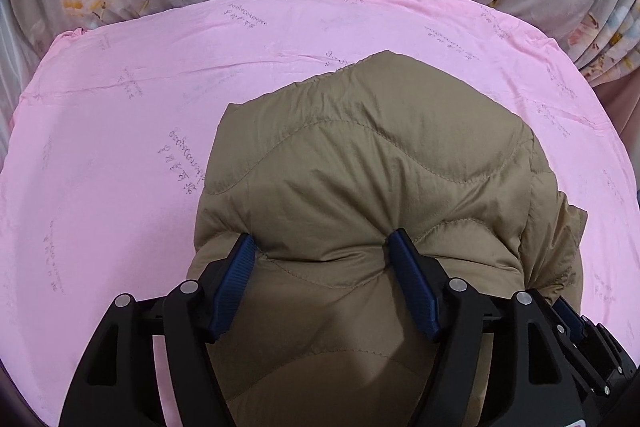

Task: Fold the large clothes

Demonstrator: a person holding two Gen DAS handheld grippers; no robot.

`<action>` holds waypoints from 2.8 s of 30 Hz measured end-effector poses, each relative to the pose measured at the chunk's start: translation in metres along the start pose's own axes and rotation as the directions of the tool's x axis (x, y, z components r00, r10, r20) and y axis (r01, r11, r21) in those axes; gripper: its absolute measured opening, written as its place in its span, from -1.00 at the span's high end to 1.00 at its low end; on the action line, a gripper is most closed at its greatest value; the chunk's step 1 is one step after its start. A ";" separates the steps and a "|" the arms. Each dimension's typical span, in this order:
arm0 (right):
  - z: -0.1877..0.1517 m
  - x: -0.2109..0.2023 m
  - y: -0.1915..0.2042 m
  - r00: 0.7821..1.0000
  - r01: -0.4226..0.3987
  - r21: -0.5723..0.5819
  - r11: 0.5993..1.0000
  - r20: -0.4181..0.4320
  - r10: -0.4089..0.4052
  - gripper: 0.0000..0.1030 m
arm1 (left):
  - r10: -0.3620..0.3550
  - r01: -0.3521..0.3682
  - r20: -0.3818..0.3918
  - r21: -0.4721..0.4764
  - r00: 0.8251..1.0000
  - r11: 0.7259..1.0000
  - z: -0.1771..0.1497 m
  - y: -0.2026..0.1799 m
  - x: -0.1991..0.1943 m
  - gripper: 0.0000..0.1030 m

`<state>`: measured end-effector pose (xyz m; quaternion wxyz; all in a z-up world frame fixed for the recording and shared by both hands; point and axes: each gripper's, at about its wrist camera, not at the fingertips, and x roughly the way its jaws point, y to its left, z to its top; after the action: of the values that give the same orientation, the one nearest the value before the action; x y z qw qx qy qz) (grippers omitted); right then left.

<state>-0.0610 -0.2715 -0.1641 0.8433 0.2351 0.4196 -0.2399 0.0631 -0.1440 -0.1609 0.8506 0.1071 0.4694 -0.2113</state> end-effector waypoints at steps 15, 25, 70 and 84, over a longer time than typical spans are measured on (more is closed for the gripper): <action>-0.008 0.010 -0.001 0.999 -0.001 -0.024 1.000 0.054 0.003 0.52 | 0.067 -0.068 0.066 0.021 0.996 0.997 -0.008 -0.012 0.013 -0.44; 0.003 -0.011 -0.001 1.000 0.004 -0.021 1.000 -0.001 -0.004 0.50 | 0.077 -0.078 0.024 0.047 0.997 0.996 -0.004 -0.012 0.004 -0.43; -0.102 -0.047 0.019 0.989 -0.148 -0.134 0.980 -0.043 0.143 0.50 | 0.089 -0.087 -0.090 0.024 0.992 0.996 -0.124 0.013 -0.058 -0.67; -0.071 -0.086 0.003 0.985 -0.121 -0.096 0.988 -0.132 0.108 0.47 | 0.032 -0.037 -0.123 -0.038 0.992 0.999 -0.079 0.024 -0.092 -0.58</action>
<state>-0.1470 -0.2088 -0.1314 0.8385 0.2294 0.4698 -0.1536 -0.0294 -0.0687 -0.1259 0.8258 0.1111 0.5227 -0.1801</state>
